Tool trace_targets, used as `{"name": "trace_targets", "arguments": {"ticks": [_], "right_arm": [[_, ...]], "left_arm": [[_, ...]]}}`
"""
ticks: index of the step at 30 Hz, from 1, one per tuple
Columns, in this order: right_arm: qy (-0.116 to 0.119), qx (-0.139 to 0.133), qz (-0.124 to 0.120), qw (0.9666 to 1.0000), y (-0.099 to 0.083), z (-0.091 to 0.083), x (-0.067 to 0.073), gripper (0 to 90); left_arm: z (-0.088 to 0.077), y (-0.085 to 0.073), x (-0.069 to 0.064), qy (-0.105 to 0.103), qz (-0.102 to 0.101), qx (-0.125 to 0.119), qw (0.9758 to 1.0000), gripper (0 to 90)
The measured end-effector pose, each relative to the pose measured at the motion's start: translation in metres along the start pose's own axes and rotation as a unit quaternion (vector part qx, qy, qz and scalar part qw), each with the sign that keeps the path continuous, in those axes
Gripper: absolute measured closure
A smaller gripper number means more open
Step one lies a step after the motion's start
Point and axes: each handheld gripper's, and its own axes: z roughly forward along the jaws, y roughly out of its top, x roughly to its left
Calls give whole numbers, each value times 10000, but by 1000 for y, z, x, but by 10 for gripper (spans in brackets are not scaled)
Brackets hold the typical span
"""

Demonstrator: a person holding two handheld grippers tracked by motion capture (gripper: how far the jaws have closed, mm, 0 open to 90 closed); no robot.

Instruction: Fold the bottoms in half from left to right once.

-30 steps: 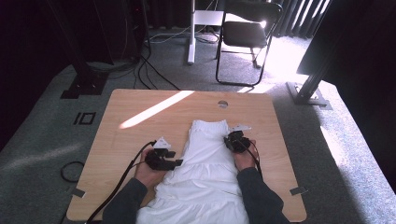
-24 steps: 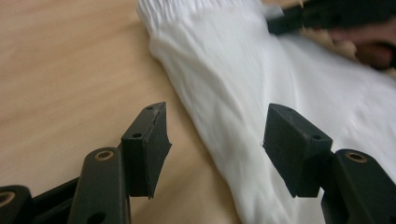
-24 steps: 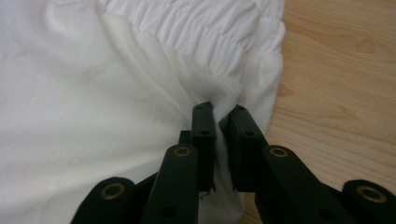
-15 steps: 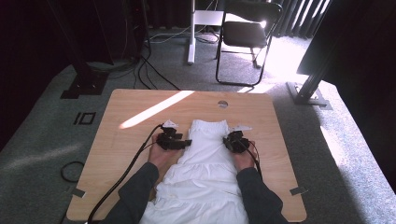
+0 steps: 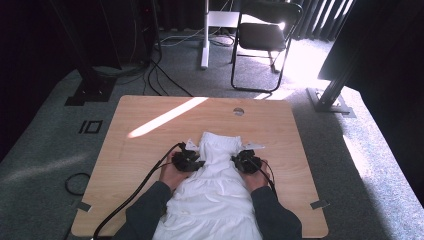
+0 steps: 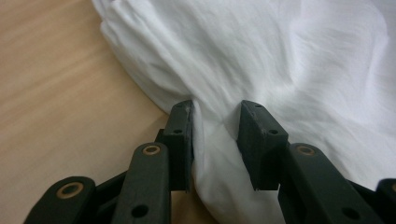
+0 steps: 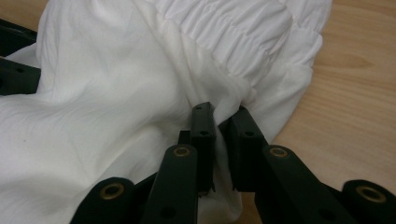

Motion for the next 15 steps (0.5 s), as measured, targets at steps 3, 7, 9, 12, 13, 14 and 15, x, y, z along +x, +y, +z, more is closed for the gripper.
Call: {"name": "trace_targets", "arguments": {"ticks": [3, 7, 9, 12, 13, 14, 15], "right_arm": [[50, -4, -61, 10000, -6, -5, 6, 817], [129, 10, -124, 9998, -14, -12, 13, 817], [153, 1, -167, 9997, -16, -14, 15, 817], [146, 12, -199, 9997, -17, -15, 17, 817], [143, 16, -204, 9997, -17, -15, 18, 818], [139, 17, -217, 9997, -17, -15, 18, 818], [138, 17, -222, 9997, -17, -15, 18, 818]], "left_arm": [[-7, -10, -5, -62, -19, -46, 10000, 682], [-16, -20, -12, -107, 45, 2, 9999, 682], [-19, -23, -14, -127, 62, 40, 9999, 674], [-21, -22, -8, 4, -42, -38, 10000, 485], [-21, -20, -4, -38, -185, -165, 9997, 435], [-22, -17, 1, -114, -345, -308, 9989, 400], [-23, -14, 5, -168, -444, -432, 9979, 381]]}}
